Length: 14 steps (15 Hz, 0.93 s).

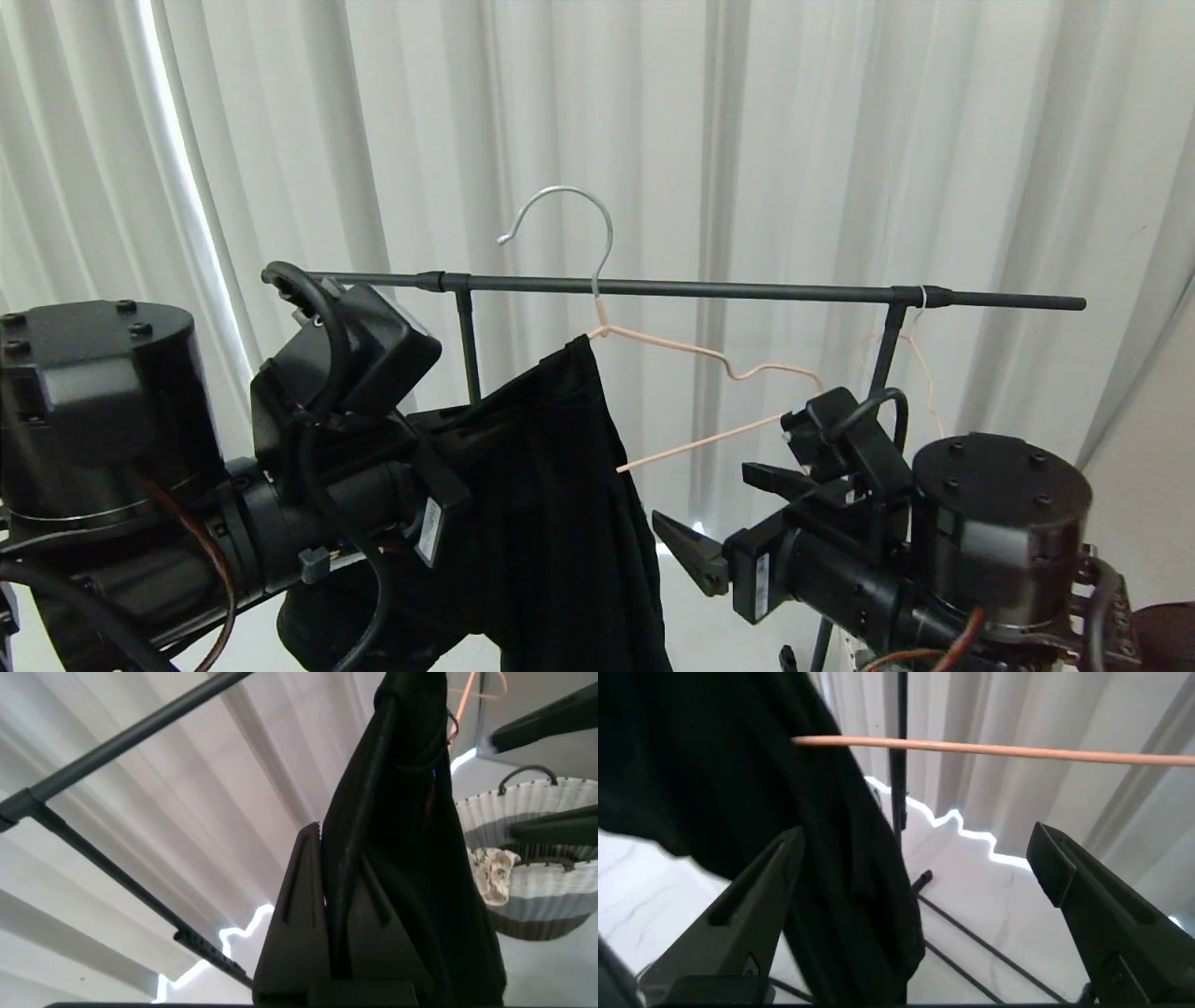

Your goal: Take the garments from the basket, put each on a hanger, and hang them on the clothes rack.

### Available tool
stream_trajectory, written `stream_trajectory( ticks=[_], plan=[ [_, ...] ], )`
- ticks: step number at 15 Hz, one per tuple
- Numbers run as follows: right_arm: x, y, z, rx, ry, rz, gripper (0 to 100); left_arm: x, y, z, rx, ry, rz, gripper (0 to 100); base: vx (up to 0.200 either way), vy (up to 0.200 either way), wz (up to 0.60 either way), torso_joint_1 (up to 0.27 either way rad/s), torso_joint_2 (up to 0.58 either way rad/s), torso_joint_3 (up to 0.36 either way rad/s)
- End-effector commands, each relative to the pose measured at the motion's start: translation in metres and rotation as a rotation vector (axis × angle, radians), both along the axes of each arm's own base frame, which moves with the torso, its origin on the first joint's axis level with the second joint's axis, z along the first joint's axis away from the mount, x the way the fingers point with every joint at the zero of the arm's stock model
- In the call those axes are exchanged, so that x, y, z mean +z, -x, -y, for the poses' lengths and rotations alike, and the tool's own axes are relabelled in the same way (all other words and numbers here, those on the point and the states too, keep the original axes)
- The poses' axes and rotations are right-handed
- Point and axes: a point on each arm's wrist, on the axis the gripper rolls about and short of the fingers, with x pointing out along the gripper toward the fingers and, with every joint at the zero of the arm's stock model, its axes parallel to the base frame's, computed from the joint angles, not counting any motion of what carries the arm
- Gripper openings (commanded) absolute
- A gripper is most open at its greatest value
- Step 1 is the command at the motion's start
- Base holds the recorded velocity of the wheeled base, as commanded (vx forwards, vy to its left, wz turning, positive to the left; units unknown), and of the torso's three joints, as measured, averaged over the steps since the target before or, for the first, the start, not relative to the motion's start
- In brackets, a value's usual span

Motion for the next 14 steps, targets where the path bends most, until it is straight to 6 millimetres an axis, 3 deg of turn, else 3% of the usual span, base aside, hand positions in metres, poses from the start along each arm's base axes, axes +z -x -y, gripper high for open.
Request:
stream_trajectory(
  ticks=[1, 10, 14],
  plan=[
    [-0.006, -0.017, -0.01, -0.033, -0.001, -0.013, 100, 0.004, 0.002, -0.001, -0.001, 0.009, 0.013, 0, 0.0, 0.0, 0.0, 0.0, 0.0, 0.0],
    [-0.014, -0.021, -0.014, -0.041, 0.021, -0.024, 100, 0.009, 0.009, 0.003, -0.037, 0.023, 0.034, 0, 0.0, 0.0, 0.0, 0.0, 0.0, 0.0],
    [-0.013, -0.002, -0.024, 0.029, 0.026, -0.02, 100, 0.006, 0.009, 0.003, -0.037, 0.015, 0.023, 0, 0.0, 0.0, 0.0, 0.0, 0.0, 0.0]
  ],
)
